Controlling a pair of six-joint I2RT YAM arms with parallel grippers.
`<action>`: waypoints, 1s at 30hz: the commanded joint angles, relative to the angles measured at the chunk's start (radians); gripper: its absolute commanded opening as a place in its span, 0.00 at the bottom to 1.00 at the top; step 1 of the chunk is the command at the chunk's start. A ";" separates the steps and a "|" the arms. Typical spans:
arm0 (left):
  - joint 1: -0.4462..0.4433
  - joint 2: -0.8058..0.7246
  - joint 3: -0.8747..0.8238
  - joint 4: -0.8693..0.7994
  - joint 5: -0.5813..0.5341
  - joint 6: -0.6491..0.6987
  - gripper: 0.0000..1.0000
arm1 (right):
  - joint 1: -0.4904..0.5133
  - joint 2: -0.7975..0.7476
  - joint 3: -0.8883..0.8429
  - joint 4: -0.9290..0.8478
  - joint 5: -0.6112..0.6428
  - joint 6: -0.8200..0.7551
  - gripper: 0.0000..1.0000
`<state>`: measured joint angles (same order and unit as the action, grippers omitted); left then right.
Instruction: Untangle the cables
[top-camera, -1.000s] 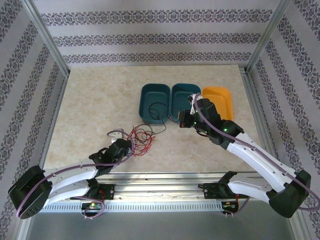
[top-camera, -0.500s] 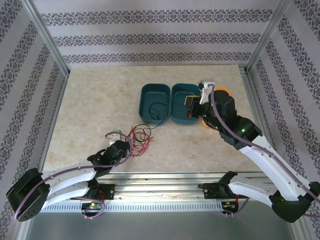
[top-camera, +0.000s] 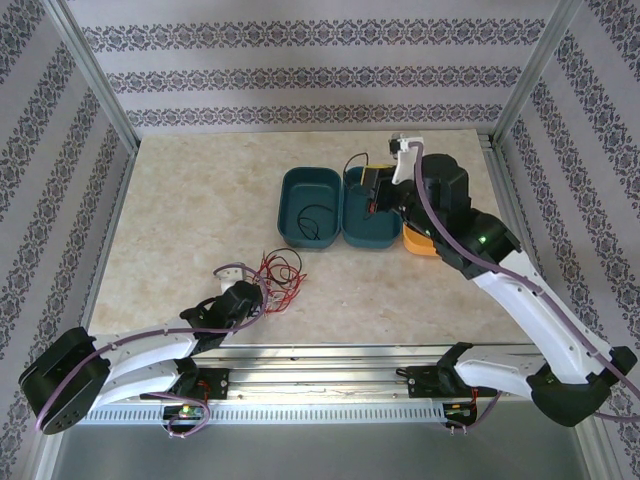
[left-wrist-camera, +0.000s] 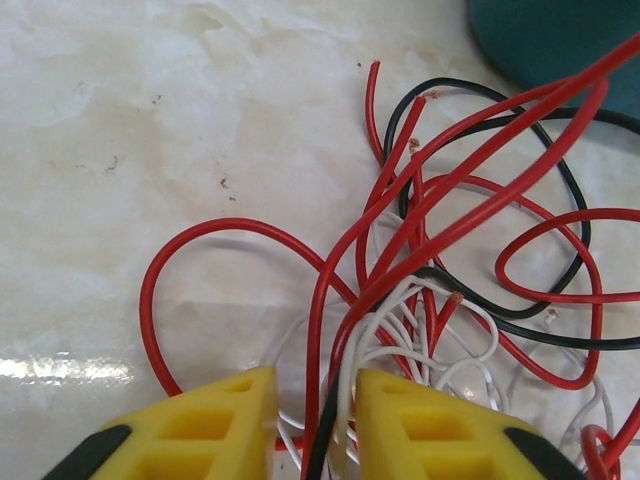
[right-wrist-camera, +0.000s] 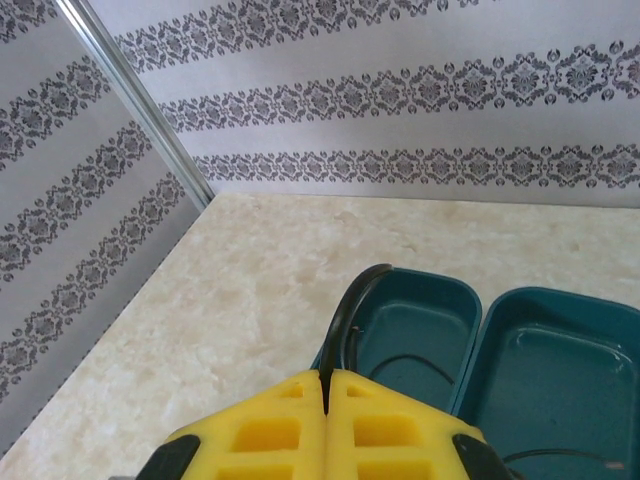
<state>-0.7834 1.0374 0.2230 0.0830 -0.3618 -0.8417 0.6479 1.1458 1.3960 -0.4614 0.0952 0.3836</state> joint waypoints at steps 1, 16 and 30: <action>0.006 0.007 0.026 0.023 0.015 0.006 0.33 | -0.021 0.063 0.052 0.024 -0.033 -0.029 0.00; 0.006 -0.128 0.067 -0.062 0.041 0.039 0.99 | -0.069 0.417 0.316 0.095 -0.078 -0.044 0.00; 0.006 -0.254 0.122 -0.218 0.006 0.034 0.99 | -0.084 0.669 0.469 0.078 -0.092 -0.047 0.00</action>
<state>-0.7834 0.8032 0.3061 -0.0532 -0.3271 -0.8158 0.5774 1.7885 1.8465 -0.3916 0.0101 0.3473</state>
